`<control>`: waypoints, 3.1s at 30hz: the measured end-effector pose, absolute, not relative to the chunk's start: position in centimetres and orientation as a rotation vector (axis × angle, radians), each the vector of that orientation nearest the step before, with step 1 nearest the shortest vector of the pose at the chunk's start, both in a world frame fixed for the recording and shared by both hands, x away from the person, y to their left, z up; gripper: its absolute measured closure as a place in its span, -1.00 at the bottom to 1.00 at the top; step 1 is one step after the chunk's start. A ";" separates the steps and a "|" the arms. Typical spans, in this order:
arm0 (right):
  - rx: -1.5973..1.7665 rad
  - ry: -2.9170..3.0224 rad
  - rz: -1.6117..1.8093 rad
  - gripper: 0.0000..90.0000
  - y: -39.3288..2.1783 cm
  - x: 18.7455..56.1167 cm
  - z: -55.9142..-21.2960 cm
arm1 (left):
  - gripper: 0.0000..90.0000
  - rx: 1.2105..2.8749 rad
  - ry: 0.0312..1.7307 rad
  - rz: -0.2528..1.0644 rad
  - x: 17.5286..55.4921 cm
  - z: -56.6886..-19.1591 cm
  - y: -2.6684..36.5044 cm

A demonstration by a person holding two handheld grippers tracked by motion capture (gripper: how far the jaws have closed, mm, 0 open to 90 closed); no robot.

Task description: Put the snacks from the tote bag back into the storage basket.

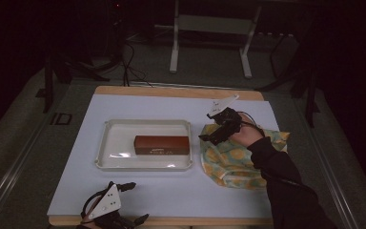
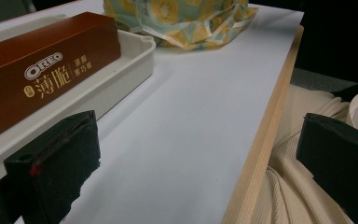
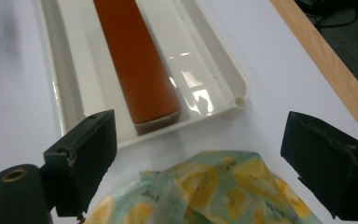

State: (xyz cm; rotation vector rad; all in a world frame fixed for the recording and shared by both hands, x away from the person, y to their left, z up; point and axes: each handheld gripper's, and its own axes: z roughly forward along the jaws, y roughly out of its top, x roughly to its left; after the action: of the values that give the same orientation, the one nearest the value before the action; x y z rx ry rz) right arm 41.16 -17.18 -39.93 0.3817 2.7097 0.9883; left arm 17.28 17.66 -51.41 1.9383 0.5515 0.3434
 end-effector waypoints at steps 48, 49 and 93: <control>0.887 2.075 1.197 -0.76 -28.2 33.9 -43.8 | -1.00 1.946 0.547 0.342 17.3 -51.4 17.5; 0.899 2.049 1.204 -0.76 -28.7 33.6 -44.0 | -1.00 1.948 0.546 0.342 17.3 -51.4 17.5; 1.055 1.861 1.167 -0.76 -33.2 25.4 -50.2 | -1.00 1.949 0.535 0.341 17.2 -51.3 17.5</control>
State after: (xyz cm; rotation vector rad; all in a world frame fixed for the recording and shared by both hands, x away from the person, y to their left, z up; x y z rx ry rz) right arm 25.43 -33.25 -50.22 1.0552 1.8607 1.1669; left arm 17.20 17.47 -51.32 1.9486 0.5354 0.3413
